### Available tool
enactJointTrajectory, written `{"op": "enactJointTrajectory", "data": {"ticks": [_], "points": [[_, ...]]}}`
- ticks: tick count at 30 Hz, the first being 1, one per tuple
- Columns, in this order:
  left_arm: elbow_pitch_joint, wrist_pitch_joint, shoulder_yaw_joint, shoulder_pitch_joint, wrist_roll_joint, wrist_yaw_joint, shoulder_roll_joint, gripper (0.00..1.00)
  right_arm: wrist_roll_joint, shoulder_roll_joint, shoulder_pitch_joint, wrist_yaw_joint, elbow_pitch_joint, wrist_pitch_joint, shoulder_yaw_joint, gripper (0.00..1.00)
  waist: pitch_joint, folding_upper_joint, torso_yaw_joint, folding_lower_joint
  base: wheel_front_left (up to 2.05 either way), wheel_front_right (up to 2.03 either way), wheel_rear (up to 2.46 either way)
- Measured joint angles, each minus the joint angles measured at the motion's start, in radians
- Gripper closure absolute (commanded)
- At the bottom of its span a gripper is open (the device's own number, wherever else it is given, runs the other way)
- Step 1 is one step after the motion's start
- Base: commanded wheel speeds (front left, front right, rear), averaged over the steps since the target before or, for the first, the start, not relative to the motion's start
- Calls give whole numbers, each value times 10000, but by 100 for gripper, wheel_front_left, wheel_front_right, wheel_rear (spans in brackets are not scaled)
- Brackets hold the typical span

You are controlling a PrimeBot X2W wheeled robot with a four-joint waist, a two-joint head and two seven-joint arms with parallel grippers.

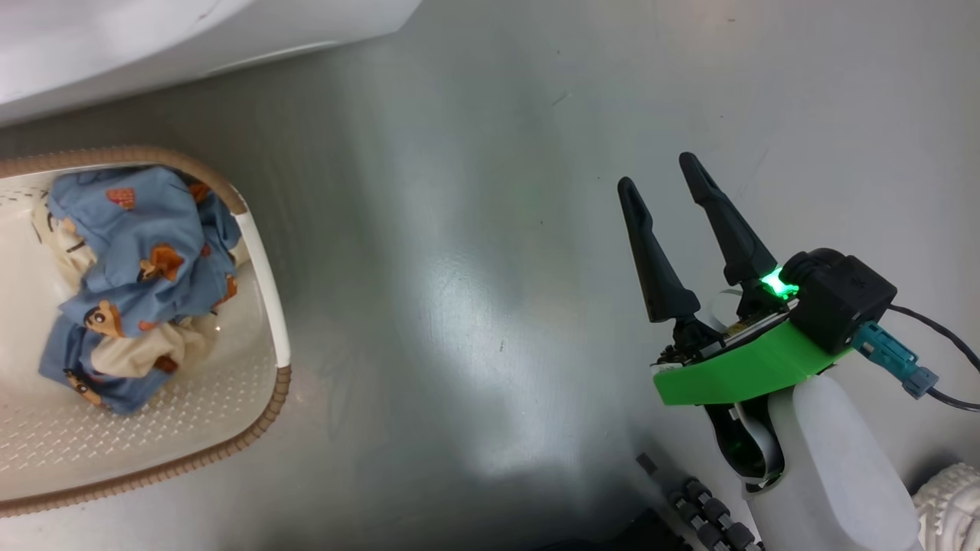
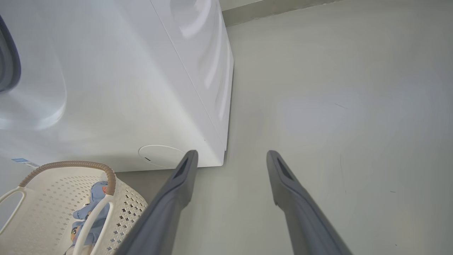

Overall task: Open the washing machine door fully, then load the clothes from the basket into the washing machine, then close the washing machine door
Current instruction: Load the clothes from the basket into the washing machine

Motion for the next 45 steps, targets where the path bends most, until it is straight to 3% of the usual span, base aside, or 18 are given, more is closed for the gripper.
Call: {"op": "enactJointTrajectory", "data": {"ticks": [3,4,5,11,20,24,45], "points": [[257,-109,-217,0,-113,0,69,100,-2,-2,-2,0,2,0,-8,0,-50,0,58,-1,0,0,0],[305,-109,-405,4,-111,0,94,72,-2,-2,-2,0,4,0,-10,0,-69,0,84,-1,0,0,0],[393,-86,-504,6,-199,0,77,0,-2,0,-3,0,8,0,-12,0,-93,0,109,-1,0,0,0],[1124,86,-755,78,-999,0,-67,0,-17,-6,-3,0,8,0,-234,0,-320,0,307,-1,0,0,0],[1444,-339,-587,975,-930,44,-777,0,-194,-19,11,0,73,0,-474,0,-864,0,712,-1,0,0,0],[537,-376,63,1839,-456,351,-1177,0,-290,-29,44,0,130,0,-627,0,-1227,0,950,-2,0,0,0],[-2844,-376,2071,6697,1503,261,-3007,0,-366,-36,538,0,493,0,-713,0,-3089,0,1421,-2,0,0,0]]}}
